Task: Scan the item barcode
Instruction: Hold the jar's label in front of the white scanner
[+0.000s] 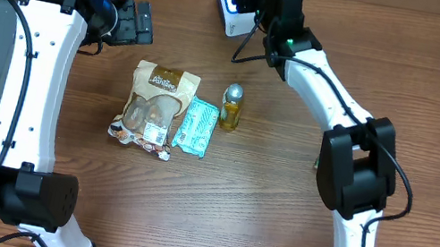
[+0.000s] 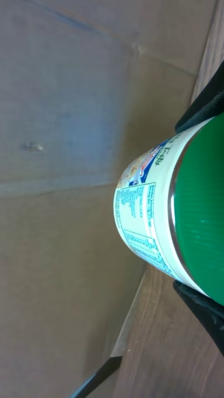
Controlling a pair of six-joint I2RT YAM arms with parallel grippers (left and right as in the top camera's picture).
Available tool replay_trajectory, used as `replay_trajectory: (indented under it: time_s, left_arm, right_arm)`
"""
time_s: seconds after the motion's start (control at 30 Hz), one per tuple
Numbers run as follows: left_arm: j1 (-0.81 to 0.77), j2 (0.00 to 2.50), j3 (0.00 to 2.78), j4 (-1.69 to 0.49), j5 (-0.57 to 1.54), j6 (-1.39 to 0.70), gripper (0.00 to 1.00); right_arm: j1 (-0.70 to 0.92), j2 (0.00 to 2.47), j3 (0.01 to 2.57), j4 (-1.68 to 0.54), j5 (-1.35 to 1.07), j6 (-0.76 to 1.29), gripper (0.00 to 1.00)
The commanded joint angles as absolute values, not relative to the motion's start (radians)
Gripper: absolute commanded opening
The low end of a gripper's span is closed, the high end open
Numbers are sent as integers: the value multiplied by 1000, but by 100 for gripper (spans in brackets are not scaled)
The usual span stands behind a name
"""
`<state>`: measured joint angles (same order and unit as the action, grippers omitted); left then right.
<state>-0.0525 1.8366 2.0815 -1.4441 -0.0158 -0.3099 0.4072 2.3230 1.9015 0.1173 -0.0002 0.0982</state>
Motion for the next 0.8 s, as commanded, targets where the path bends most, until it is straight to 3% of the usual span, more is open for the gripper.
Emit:
replay_trajectory:
  time_s: [0.0,0.6,0.77]
  left_arm:
    - [-53,1838,2096,-1443,-10,-299,99]
    - [-52,1838,2096,-1440,-10,-299,100]
    - [-52,1838,2096,-1440,-10,-299,100]
  right_arm:
    - [410,2350,1901,169,-1,112,10]
    - [403,2467,1901,369,0,112,10]
    - [389,2505,1902,401,3,112,17]
